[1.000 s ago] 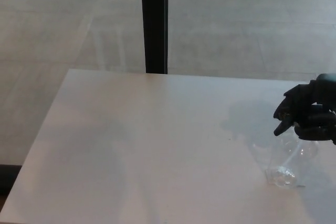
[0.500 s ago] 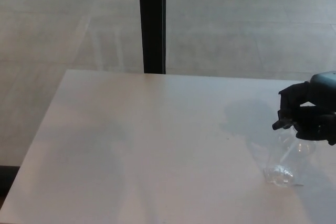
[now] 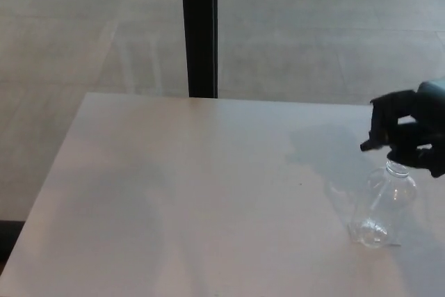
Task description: The robot uses its right hand to grab and lift the lid of the spray bottle kept in the middle of the desk and places the lid on the right side of the bottle
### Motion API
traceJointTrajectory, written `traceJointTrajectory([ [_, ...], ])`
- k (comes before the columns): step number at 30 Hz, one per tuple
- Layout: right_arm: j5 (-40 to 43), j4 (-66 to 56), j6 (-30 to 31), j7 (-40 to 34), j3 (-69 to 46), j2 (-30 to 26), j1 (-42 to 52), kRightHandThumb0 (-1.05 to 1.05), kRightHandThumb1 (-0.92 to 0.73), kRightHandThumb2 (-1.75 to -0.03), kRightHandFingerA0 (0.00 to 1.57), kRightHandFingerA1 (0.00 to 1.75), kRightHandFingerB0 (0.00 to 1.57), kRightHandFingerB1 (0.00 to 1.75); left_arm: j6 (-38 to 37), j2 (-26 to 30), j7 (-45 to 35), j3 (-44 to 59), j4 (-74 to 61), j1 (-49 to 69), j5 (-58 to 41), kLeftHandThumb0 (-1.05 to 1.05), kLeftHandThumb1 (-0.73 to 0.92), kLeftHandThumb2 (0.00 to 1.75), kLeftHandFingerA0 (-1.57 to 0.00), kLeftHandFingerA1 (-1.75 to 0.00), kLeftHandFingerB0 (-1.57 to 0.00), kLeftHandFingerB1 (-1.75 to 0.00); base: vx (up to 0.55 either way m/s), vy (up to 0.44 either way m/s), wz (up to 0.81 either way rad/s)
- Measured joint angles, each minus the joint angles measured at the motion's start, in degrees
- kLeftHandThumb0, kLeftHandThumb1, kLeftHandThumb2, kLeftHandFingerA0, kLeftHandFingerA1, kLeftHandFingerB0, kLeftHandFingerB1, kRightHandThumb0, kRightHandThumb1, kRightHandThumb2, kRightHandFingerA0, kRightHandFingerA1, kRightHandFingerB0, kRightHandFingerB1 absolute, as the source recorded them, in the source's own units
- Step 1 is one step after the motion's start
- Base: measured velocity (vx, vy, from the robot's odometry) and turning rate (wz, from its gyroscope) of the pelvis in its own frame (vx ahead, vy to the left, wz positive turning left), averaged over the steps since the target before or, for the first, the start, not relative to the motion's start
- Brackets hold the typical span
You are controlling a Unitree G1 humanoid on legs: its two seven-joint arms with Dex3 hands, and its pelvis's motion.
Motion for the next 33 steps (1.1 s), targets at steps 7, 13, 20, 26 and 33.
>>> traceJointTrajectory([
  [7,1.7,3.6,-1.3,-1.4,-9.1,0.1,-6.7,-0.26,-0.63,-0.96,0.91,1.65,0.83,1.15,-0.6,0.3,0.0,-0.2,-0.1,0.7,0.0,-0.81,0.87,0.66,-0.54,-0.51,-0.38,-0.4,0.0,0.0,0.0],
  [13,2.3,1.2,0.6,0.1,-13.0,-1.6,-10.9,-0.24,-0.51,-0.98,1.09,1.56,0.88,1.17,-0.8,0.4,0.0,-0.1,0.0,0.8,-0.1,-0.82,0.88,0.66,-0.55,-0.49,-0.38,-0.4,0.0,0.0,0.0],
  [20,4.1,1.4,2.1,1.3,-17.0,-2.4,-14.3,-0.21,-0.53,-1.07,0.91,1.61,0.88,1.18,-0.8,0.4,-0.1,-0.2,-0.1,0.9,-0.1,-0.85,0.88,0.67,-0.53,-0.48,-0.37,-0.4,0.0,0.0,0.0],
  [26,6.3,2.5,3.0,1.1,-21.4,-2.4,-10.2,-0.21,-0.59,-0.89,0.91,1.63,0.88,1.06,-0.8,0.4,-0.1,-0.3,-0.1,0.9,-0.1,-0.83,0.71,1.08,-0.48,-0.59,-0.32,-0.52,0.0,0.0,0.0],
  [33,5.1,3.2,2.7,-0.7,-20.7,-1.3,3.6,-0.27,-0.61,-0.89,0.92,1.61,0.89,1.02,-0.8,0.4,-0.2,-0.2,0.0,0.9,-0.1,-0.82,0.69,1.09,-0.51,-0.6,-0.34,-0.53,0.0,0.0,0.0],
])
